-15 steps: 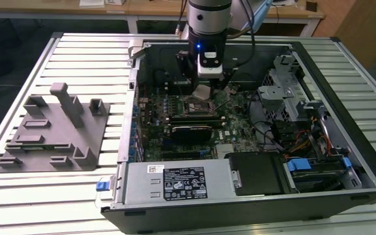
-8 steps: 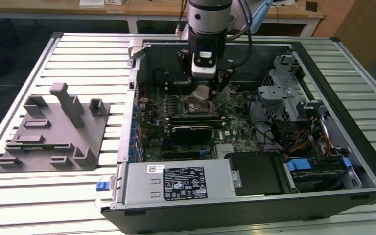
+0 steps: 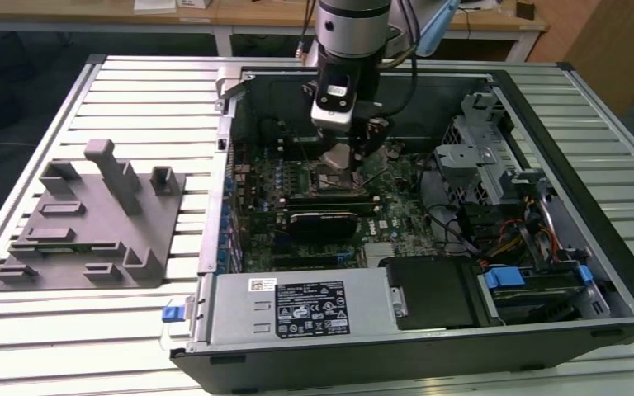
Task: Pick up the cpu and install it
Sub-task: 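Place the cpu into insertion slot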
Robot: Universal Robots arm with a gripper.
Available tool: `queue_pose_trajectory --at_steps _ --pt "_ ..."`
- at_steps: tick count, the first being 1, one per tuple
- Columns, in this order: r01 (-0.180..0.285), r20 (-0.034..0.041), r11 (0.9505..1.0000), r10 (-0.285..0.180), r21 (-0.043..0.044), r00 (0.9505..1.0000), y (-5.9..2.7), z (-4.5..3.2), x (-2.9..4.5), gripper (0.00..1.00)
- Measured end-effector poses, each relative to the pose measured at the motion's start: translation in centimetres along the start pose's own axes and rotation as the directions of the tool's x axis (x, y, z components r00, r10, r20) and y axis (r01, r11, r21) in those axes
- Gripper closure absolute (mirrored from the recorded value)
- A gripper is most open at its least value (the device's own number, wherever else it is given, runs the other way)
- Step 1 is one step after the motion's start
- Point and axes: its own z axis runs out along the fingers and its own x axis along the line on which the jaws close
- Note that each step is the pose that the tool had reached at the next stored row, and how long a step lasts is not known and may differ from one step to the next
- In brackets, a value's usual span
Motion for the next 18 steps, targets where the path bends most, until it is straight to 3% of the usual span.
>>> queue_pose_trajectory --at_steps 4,9,14,18 --pt "-0.073 0.0000 0.9973 0.073 0.0045 0.9973 0.00 0.02 0.00 0.46" --pt "-0.164 0.0005 0.9865 0.164 0.0099 0.9865 0.00 0.08 0.00 0.46" --pt "-0.251 0.0015 0.9678 0.251 0.0151 0.9679 0.00 0.17 0.01 0.46" --pt "-0.322 0.0026 0.9466 0.322 0.0193 0.9468 0.00 0.28 0.02 0.46"
